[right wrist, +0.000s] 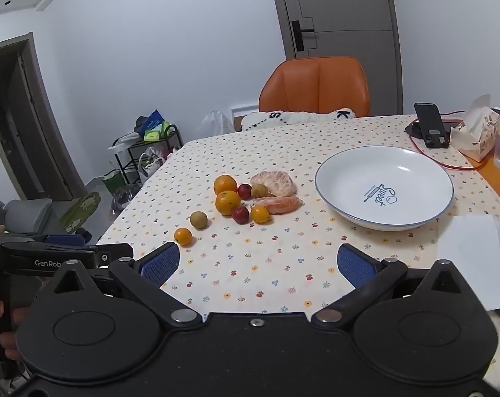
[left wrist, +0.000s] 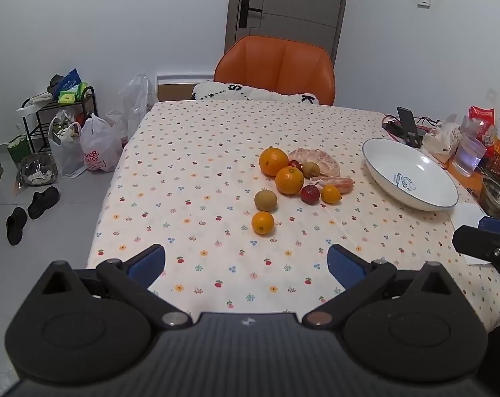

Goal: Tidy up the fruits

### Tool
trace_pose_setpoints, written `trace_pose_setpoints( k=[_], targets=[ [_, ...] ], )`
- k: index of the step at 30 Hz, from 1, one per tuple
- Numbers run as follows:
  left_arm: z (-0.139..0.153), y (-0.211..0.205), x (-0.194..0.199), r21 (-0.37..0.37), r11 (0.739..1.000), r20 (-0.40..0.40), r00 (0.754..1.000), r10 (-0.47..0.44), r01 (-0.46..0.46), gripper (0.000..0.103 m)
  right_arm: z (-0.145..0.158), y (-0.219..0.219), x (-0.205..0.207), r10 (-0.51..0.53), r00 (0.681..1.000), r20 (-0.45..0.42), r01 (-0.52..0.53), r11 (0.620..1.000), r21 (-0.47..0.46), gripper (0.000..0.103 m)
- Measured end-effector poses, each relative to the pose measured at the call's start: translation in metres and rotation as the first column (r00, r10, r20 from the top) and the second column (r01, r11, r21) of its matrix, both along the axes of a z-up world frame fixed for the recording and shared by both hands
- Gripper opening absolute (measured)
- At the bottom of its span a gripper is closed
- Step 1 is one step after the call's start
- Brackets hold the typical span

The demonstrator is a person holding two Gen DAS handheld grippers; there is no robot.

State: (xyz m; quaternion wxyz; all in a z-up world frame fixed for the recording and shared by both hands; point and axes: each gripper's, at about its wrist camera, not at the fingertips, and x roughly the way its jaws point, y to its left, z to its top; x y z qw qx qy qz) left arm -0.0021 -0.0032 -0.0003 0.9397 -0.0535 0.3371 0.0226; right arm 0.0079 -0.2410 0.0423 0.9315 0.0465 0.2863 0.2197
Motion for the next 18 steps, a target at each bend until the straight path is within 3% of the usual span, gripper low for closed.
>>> trace_pose_setpoints(
  k=[18],
  targets=[
    [0.0049,0.001,-0.0013,0.006,1.0,0.006,1.0,-0.006,0.006,0.103,-0.001,0.0004,0.0007,-0.01,1.0,-0.011,0.01,1.0,-0.006,0.103]
  ],
)
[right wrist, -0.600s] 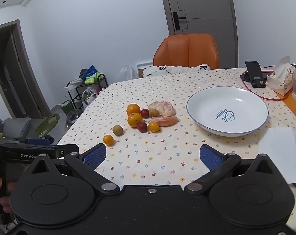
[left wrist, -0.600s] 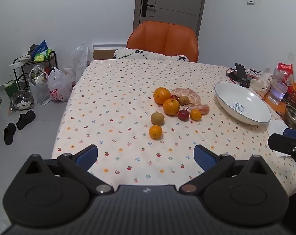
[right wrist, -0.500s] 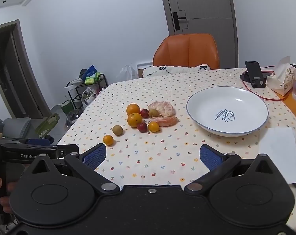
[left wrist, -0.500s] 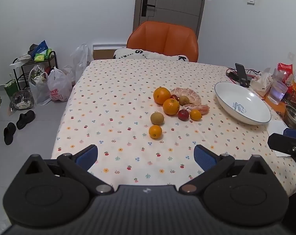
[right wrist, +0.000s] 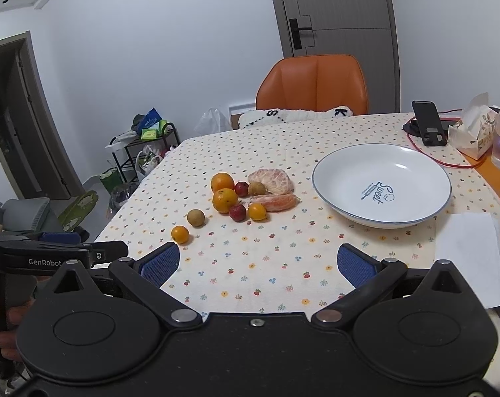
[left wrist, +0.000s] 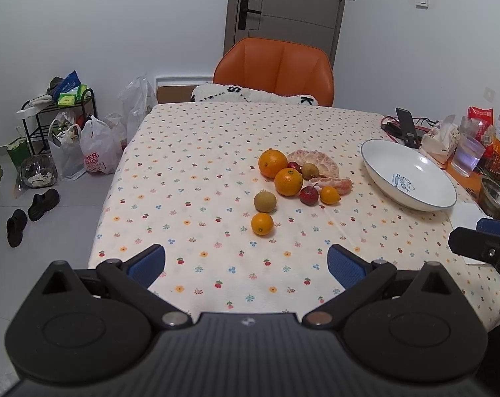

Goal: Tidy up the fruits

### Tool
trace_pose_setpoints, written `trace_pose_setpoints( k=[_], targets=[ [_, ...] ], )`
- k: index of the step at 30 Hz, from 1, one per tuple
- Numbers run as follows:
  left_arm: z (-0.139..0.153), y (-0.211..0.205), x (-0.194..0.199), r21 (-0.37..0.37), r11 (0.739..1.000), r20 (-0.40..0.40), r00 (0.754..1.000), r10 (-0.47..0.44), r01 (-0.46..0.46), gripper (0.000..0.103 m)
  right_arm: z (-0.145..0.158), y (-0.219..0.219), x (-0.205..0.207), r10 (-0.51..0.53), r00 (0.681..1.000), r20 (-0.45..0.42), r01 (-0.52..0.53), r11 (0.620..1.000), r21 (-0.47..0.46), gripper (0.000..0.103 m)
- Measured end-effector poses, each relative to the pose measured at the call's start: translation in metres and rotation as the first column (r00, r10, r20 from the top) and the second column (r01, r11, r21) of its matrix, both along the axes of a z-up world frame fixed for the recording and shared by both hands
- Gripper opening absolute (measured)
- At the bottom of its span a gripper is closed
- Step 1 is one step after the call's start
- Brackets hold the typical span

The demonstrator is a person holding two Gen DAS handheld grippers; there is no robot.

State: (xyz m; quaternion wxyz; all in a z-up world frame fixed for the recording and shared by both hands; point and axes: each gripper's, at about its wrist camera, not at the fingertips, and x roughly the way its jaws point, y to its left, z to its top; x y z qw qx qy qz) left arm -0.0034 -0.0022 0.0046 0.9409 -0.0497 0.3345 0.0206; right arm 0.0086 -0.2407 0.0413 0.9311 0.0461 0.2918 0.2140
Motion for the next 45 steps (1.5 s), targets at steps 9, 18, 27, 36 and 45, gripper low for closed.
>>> trace_pose_setpoints(
  k=[9,18,27,36,45],
  targets=[
    [0.0001,0.0008,0.0005,-0.001,1.0,0.0,1.0,0.0,0.0,0.103,-0.0012,0.002,0.0012,-0.007,1.0,-0.011,0.007,1.0,-0.005,0.103],
    [0.0003,0.0017,0.0006,-0.002,1.0,0.0,1.0,0.001,-0.001,0.103,-0.0001,0.0015,0.0015,-0.009,1.0,-0.009,0.009,1.0,-0.012,0.103],
    [0.0008,0.0017,0.0007,-0.001,1.0,0.0,1.0,0.003,-0.003,0.103,0.0,0.0013,0.0028,-0.016,1.0,-0.013,0.016,1.0,-0.014,0.103],
    [0.0032,0.0036,0.0017,-0.001,1.0,0.007,1.0,0.004,-0.004,0.103,0.0003,0.0027,0.0045,-0.024,1.0,-0.02,0.024,1.0,-0.019,0.103],
    [0.0021,0.0059,0.0025,-0.009,1.0,0.018,1.0,0.002,-0.002,0.103,0.0028,0.0073,0.0061,-0.015,1.0,-0.009,0.015,0.999,-0.034,0.103]
  ],
)
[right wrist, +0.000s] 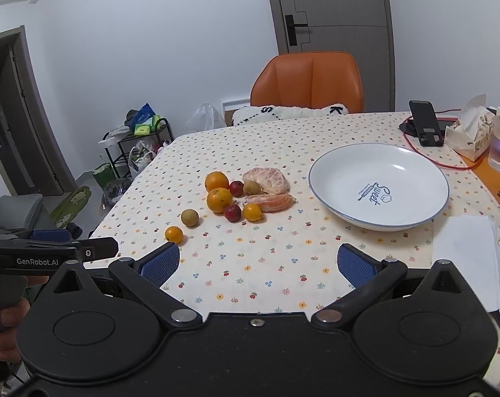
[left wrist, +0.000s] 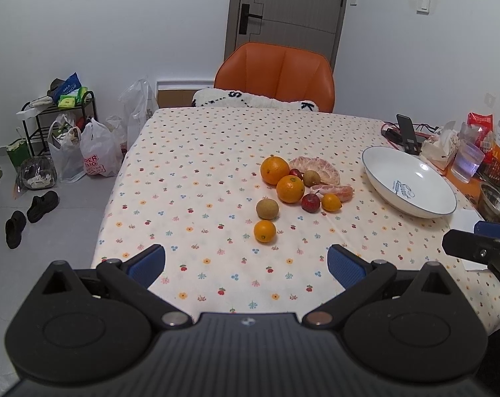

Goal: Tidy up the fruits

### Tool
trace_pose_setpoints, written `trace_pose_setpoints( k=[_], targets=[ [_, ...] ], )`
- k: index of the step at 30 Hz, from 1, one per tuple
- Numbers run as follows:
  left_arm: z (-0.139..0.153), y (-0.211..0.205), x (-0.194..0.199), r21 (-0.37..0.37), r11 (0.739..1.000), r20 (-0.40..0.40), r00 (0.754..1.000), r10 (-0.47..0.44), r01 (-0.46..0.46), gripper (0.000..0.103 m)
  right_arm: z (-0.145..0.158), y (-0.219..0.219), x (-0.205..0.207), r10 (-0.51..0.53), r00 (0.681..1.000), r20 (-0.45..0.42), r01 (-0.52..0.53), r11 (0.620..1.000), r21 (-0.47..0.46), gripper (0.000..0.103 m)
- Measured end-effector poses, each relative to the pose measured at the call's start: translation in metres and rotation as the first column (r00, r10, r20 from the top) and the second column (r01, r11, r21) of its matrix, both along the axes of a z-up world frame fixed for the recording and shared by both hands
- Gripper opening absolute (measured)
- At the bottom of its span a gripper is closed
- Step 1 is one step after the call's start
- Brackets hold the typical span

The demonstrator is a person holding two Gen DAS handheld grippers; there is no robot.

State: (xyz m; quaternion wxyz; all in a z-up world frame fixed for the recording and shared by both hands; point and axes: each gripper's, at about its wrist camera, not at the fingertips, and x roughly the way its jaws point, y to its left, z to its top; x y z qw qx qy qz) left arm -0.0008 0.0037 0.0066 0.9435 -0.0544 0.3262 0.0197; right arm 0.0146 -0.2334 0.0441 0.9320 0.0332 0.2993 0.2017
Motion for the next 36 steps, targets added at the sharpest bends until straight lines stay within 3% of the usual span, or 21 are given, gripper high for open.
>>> trace_pose_setpoints(
  k=[21,26,36],
  targets=[
    [-0.022,0.001,0.027,-0.023,1.0,0.01,1.0,-0.013,0.014,0.101,-0.022,0.004,0.038,0.055,0.998,-0.026,-0.054,0.998,0.044,0.103],
    [-0.032,0.001,0.038,-0.035,0.999,-0.004,1.0,-0.013,0.013,0.092,-0.03,0.005,0.049,0.075,0.996,-0.043,-0.073,0.995,0.062,0.101],
    [-0.046,-0.002,0.063,-0.055,0.998,-0.034,0.999,-0.013,0.011,0.075,-0.043,0.009,0.073,0.088,0.994,-0.065,-0.083,0.994,0.069,0.084]
  ],
)
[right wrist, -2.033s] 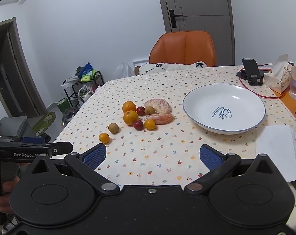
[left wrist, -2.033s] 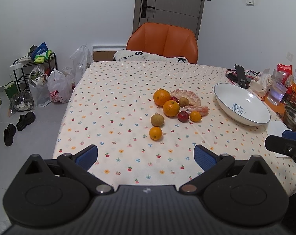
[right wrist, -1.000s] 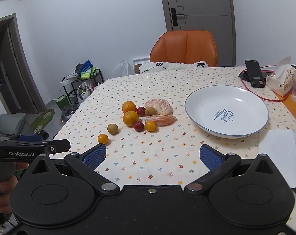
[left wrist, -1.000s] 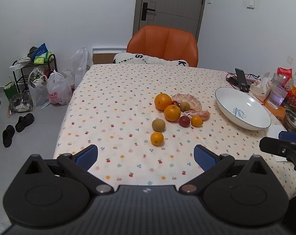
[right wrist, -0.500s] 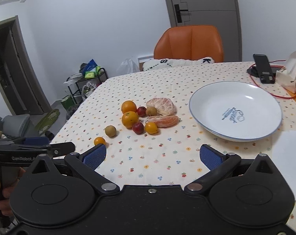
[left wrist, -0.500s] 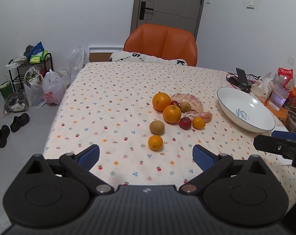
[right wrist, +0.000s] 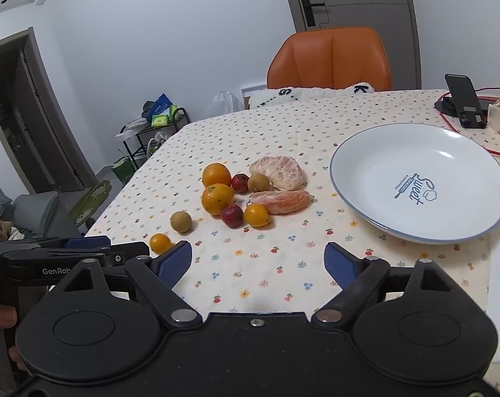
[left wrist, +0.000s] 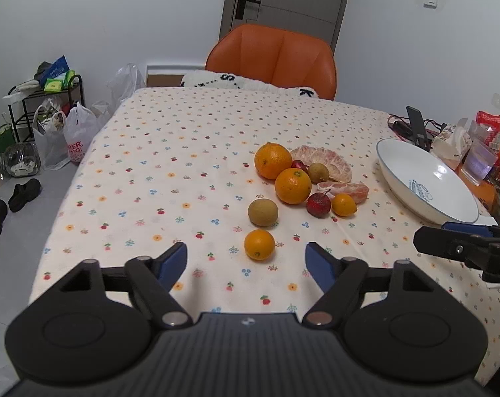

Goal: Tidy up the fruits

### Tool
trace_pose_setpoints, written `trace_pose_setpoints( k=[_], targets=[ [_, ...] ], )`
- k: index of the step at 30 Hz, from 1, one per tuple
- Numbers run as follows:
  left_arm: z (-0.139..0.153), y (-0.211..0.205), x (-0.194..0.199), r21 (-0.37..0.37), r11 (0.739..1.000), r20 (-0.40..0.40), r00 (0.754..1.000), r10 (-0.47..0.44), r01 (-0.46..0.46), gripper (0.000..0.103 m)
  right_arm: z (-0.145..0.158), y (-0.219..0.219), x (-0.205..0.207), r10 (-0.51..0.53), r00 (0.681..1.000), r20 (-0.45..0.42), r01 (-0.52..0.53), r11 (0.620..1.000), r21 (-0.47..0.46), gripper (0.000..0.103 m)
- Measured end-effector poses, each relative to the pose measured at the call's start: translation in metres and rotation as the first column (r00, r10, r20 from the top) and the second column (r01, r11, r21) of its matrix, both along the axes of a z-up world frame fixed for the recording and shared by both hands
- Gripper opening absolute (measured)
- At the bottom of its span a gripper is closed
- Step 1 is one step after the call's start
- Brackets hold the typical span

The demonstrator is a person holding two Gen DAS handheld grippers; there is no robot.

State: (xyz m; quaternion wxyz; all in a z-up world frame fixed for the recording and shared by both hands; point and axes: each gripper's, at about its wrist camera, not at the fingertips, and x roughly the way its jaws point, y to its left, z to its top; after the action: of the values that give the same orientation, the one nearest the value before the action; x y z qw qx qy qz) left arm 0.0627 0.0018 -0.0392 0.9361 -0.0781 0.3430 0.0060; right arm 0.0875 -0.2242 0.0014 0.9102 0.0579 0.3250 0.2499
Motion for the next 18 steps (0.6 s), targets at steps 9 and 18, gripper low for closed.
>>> trace_pose_setpoints(
  k=[9,18],
  targets=[
    [-0.013,-0.005,0.021,-0.015,1.0,-0.034,0.999,-0.011,0.011,0.059,-0.012,0.003,0.023,-0.003,0.999,-0.036,0.003,1.0,-0.011,0.075],
    [-0.017,-0.007,0.038,-0.005,1.0,-0.062,0.998,-0.013,0.013,0.023,-0.017,0.004,0.039,-0.002,0.998,-0.055,0.002,1.0,-0.011,0.073]
  ],
)
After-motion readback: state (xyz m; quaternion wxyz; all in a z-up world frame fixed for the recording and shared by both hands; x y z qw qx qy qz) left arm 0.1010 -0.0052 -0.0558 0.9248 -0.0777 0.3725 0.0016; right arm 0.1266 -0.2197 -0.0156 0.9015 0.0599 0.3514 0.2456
